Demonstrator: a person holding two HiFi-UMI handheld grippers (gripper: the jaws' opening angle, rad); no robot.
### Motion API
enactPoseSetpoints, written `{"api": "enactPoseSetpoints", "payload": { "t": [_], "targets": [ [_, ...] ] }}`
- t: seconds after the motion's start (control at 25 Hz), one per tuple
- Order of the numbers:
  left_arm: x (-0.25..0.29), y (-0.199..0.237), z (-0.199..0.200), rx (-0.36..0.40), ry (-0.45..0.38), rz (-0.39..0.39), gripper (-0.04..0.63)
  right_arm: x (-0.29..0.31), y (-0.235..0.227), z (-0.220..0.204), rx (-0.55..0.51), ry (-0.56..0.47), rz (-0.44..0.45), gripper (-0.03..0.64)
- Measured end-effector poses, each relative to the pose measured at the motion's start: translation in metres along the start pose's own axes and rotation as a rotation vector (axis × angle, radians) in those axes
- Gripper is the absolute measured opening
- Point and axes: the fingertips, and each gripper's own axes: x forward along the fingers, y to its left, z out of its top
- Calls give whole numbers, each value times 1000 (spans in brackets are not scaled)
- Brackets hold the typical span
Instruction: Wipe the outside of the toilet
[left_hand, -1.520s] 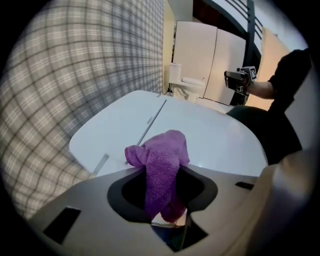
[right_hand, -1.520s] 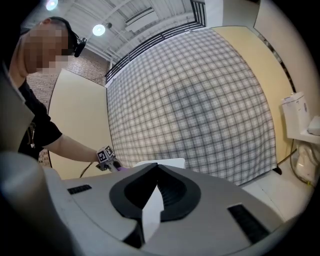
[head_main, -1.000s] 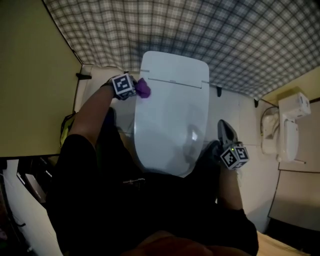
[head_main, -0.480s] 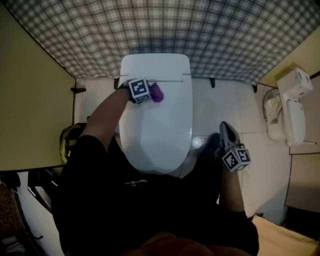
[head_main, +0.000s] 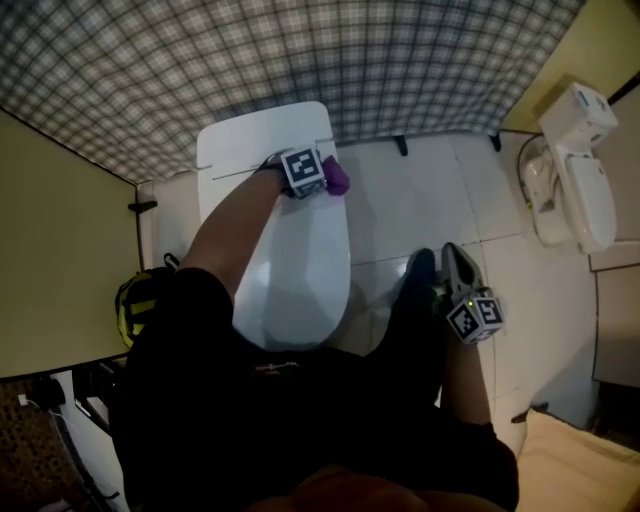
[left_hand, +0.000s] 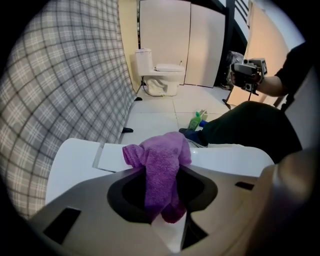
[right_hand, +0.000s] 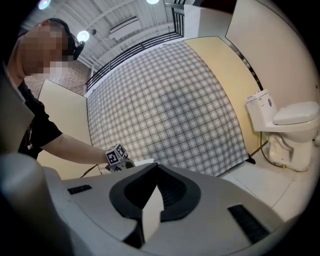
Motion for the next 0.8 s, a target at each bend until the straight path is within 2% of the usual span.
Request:
{"api": "enactPoseSetpoints", "payload": {
  "t": [0.16, 0.32, 0.44, 0.68, 0.8],
  "targets": [
    [-9, -9, -7, -39, -49, 2, 132, 0, 22, -3, -25, 1, 4, 3],
    [-41, -24, -29, -77, -109, 1, 130, 4, 38, 12, -59, 3, 27, 3],
    [-80, -37, -88, -89, -88, 23, 132, 14, 63, 16, -99, 18, 55, 3],
    [-145, -68, -249, -187, -25, 82, 132, 45, 138, 7, -157, 65, 103, 3],
    [-156, -81, -298, -202, -20, 84, 132, 59, 172, -3, -189, 82, 139, 3]
  ]
}}
